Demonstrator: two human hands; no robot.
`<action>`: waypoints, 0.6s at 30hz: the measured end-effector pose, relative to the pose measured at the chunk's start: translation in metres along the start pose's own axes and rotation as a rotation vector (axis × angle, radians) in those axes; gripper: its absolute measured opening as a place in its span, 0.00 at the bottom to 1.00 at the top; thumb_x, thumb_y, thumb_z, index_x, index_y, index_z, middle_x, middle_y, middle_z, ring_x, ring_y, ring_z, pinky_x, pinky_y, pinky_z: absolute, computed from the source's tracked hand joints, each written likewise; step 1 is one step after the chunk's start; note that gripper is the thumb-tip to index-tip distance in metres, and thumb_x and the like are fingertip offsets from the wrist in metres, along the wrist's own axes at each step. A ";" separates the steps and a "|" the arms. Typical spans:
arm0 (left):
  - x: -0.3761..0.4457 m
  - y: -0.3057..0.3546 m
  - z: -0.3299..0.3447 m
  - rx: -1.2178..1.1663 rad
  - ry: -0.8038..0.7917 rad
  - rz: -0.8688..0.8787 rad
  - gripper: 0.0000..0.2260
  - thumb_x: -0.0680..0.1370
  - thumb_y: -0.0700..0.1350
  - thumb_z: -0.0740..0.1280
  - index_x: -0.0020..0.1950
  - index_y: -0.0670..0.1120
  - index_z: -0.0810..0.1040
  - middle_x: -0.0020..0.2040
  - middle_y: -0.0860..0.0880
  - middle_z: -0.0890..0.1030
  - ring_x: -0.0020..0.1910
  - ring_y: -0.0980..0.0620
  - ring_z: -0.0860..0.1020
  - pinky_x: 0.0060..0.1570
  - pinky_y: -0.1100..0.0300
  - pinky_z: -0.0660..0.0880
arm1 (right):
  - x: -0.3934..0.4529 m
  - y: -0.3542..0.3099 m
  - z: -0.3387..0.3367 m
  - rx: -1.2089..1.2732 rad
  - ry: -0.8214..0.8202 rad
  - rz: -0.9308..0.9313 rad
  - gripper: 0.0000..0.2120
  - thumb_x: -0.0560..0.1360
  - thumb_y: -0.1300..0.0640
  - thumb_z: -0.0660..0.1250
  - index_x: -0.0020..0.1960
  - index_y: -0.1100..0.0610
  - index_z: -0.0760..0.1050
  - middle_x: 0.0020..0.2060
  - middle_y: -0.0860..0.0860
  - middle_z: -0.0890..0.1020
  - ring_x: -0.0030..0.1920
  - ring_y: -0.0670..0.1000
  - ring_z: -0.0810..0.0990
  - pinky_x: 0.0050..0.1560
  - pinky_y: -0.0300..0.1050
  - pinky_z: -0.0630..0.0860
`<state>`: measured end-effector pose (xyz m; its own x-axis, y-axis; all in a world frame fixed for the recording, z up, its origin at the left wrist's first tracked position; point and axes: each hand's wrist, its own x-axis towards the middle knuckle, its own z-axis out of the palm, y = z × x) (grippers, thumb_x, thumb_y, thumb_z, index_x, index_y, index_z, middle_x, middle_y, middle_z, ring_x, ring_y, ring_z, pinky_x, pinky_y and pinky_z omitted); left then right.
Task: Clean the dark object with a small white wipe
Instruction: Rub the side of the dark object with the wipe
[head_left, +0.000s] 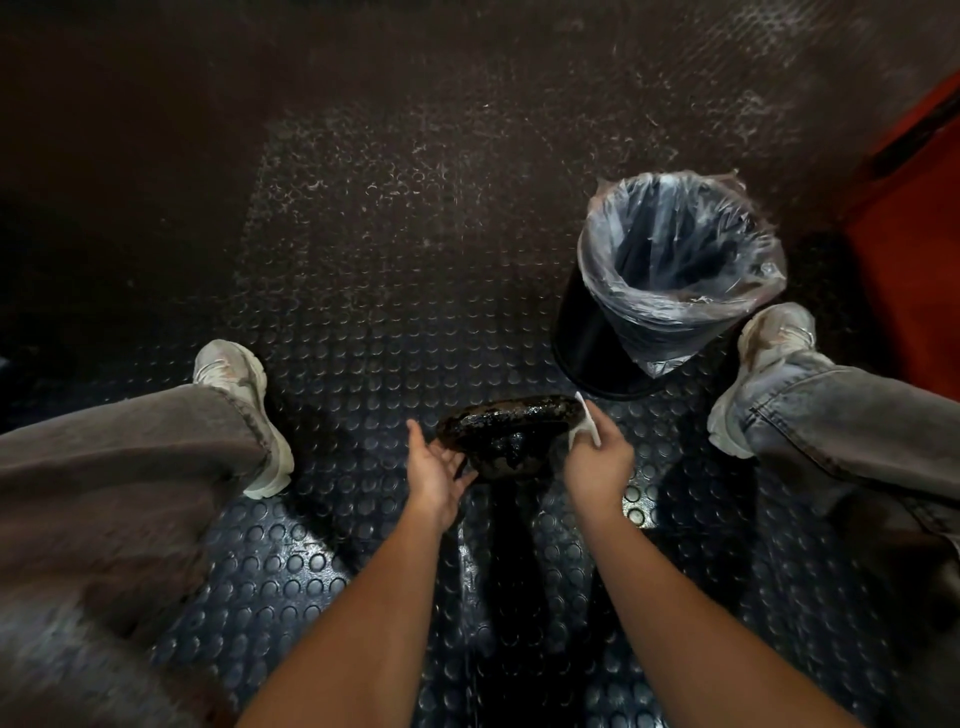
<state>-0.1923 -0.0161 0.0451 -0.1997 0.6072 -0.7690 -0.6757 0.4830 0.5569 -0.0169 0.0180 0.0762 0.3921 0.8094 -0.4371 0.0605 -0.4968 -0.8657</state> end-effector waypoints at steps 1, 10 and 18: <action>0.000 -0.001 0.000 -0.001 -0.001 -0.003 0.37 0.80 0.70 0.45 0.73 0.44 0.72 0.67 0.43 0.79 0.70 0.47 0.72 0.72 0.41 0.64 | -0.007 0.002 0.000 0.004 0.030 -0.035 0.20 0.80 0.67 0.61 0.66 0.51 0.80 0.52 0.43 0.84 0.51 0.43 0.83 0.54 0.37 0.80; 0.007 -0.002 -0.007 0.004 -0.035 -0.015 0.40 0.79 0.72 0.46 0.74 0.42 0.71 0.70 0.41 0.76 0.73 0.44 0.71 0.74 0.39 0.62 | -0.004 0.011 0.012 -0.053 -0.040 0.153 0.22 0.80 0.68 0.59 0.71 0.57 0.74 0.47 0.46 0.81 0.52 0.55 0.82 0.53 0.47 0.78; 0.008 -0.004 -0.005 -0.007 -0.041 -0.014 0.39 0.79 0.72 0.45 0.74 0.44 0.71 0.71 0.43 0.76 0.75 0.44 0.67 0.75 0.39 0.61 | -0.033 0.000 0.003 -0.127 0.065 -0.183 0.24 0.82 0.66 0.60 0.73 0.48 0.73 0.65 0.44 0.79 0.60 0.45 0.79 0.58 0.33 0.77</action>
<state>-0.1945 -0.0165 0.0349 -0.1612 0.6259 -0.7631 -0.6834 0.4870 0.5439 -0.0328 -0.0081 0.0895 0.4216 0.8701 -0.2553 0.2500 -0.3822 -0.8896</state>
